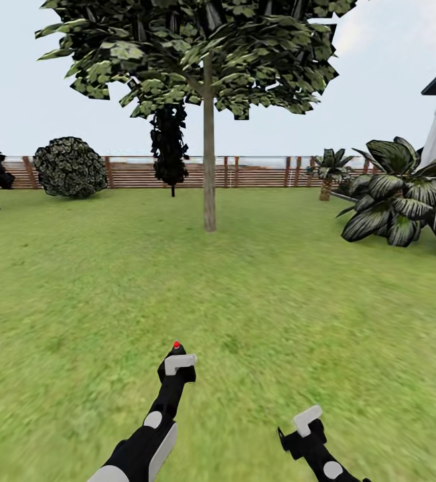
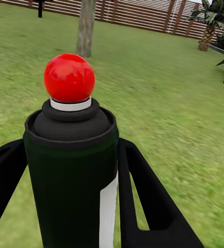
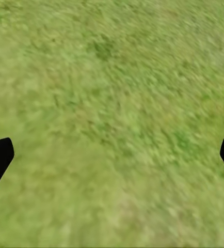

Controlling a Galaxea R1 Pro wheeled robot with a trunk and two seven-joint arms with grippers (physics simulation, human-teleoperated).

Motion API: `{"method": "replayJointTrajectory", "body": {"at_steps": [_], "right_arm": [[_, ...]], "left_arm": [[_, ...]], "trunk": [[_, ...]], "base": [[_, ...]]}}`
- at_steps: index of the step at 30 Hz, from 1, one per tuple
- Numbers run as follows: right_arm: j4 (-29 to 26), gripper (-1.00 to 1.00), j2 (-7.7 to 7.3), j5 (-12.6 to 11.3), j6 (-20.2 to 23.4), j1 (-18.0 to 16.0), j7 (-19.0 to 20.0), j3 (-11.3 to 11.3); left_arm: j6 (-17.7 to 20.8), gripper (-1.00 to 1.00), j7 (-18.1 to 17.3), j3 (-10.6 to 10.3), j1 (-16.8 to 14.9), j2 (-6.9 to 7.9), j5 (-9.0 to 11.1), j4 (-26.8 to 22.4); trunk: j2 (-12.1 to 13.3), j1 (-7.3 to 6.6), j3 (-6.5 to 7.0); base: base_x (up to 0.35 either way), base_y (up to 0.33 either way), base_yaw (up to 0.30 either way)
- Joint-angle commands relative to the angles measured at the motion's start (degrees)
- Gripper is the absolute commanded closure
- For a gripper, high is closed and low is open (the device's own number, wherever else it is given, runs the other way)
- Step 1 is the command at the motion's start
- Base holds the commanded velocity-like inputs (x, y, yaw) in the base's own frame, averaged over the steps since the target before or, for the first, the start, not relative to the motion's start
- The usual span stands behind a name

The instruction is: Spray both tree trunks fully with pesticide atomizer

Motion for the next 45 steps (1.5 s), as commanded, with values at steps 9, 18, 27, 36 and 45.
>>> {"method": "replayJointTrajectory", "body": {"at_steps": [9, 18, 27, 36, 45], "right_arm": [[0.0, -1.00, -0.96, -0.1, 0.0, 0.0, -0.1, 0.0], [0.0, -1.00, -1.01, 0.0, 0.0, 0.0, -0.1, 0.0], [0.0, -1.00, -0.99, 0.0, 0.0, 0.0, -0.1, 0.0], [0.0, -1.00, -0.99, 0.0, 0.0, 0.0, -0.1, 0.0], [0.0, -1.00, -0.98, 0.0, 0.0, 0.0, -0.1, 0.0]], "left_arm": [[0.0, 1.00, 0.0, 0.0, 0.0, 0.00, 0.0, 0.2], [0.1, 1.00, 0.0, 0.0, 0.0, 0.00, 0.0, 0.4], [0.1, 1.00, 0.0, -0.1, 0.0, 0.00, 0.0, 0.4], [0.1, 1.00, 0.0, 0.0, 0.0, 0.00, 0.0, 0.4], [0.1, 1.00, 0.0, 0.0, 0.0, 0.00, 0.0, 0.4]], "trunk": [[0.0, 0.00, 0.00], [0.0, 0.00, 0.00], [0.0, 0.00, 0.00], [0.0, 0.00, 0.00], [0.0, 0.00, 0.00]], "base": [[0.342, 0.007, 0.000], [0.342, 0.003, 0.000], [0.342, 0.072, 0.000], [0.342, 0.098, 0.000], [0.342, 0.100, 0.000]]}}
